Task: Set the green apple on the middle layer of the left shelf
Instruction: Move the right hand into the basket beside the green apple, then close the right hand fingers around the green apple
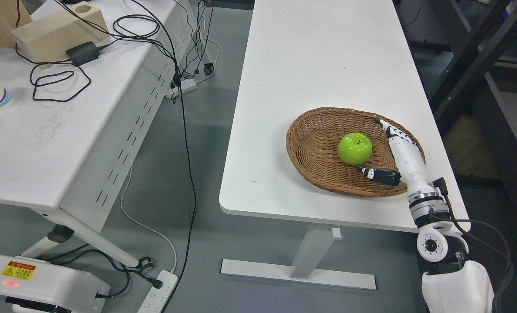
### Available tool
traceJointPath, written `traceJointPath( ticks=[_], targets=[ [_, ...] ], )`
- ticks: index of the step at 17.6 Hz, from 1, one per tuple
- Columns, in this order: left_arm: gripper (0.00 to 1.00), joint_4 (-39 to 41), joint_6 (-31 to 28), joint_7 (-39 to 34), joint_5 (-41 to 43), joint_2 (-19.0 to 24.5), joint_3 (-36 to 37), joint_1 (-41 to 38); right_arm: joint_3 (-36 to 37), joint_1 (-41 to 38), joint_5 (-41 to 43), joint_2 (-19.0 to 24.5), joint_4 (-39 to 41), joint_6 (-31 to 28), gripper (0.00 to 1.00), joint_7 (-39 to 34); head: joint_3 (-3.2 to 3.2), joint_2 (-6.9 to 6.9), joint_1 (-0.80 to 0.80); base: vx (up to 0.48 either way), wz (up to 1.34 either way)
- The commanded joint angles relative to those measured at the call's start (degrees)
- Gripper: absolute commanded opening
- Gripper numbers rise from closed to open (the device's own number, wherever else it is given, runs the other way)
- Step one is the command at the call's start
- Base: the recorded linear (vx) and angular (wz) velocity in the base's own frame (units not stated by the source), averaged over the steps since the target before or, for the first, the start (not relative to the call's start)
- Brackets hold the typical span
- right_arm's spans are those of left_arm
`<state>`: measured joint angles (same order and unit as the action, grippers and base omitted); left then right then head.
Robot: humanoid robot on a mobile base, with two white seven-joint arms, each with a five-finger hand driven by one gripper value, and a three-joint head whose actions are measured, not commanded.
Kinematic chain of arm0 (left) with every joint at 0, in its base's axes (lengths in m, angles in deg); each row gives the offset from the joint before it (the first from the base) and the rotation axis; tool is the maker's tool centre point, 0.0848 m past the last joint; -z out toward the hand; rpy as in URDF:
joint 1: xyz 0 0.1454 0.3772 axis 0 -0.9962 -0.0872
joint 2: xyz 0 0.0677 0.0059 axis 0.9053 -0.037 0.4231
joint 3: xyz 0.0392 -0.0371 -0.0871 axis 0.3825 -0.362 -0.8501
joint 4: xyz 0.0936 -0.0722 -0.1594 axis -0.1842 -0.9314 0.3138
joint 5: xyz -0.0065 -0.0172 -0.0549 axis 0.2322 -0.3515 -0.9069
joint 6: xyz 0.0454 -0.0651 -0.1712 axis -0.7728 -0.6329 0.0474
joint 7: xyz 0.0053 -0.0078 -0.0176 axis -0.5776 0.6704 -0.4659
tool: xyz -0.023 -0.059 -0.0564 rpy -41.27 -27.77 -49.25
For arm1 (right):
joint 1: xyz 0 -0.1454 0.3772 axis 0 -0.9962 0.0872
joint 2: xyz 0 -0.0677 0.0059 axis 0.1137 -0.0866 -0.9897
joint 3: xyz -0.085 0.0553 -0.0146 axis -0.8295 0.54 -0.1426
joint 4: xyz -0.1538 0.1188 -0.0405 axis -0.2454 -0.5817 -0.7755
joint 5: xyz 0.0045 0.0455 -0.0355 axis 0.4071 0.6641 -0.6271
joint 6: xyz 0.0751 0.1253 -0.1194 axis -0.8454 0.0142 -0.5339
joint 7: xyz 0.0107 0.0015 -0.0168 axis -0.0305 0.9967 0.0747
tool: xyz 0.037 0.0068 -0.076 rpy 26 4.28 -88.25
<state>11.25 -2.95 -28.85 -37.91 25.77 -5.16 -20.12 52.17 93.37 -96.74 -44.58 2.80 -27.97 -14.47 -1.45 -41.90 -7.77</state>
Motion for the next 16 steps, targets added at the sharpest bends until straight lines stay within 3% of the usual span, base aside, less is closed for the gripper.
traceJointPath(
  ticks=[1, 9, 16],
  targets=[
    [1.00, 0.0, 0.0, 0.1, 0.0, 1.0, 0.0, 0.0, -3.0, -0.2, 0.0, -0.5, -0.1, 0.4, 1.00, -1.4, 0.00, 0.00, 0.00, 0.085, 0.02],
    [1.00, 0.0, 0.0, 0.0, 0.0, 1.0, 0.0, 0.0, -7.9, 2.1, -1.7, 2.0, -3.3, 0.4, 0.99, -3.9, 0.00, 0.00, 0.00, 0.078, 0.01],
    [1.00, 0.0, 0.0, 0.0, 0.0, 1.0, 0.0, 0.0, -8.0, 3.2, -3.0, 2.0, -6.6, 0.3, 0.99, -3.6, 0.00, 0.00, 0.00, 0.029, 0.01]
  ],
)
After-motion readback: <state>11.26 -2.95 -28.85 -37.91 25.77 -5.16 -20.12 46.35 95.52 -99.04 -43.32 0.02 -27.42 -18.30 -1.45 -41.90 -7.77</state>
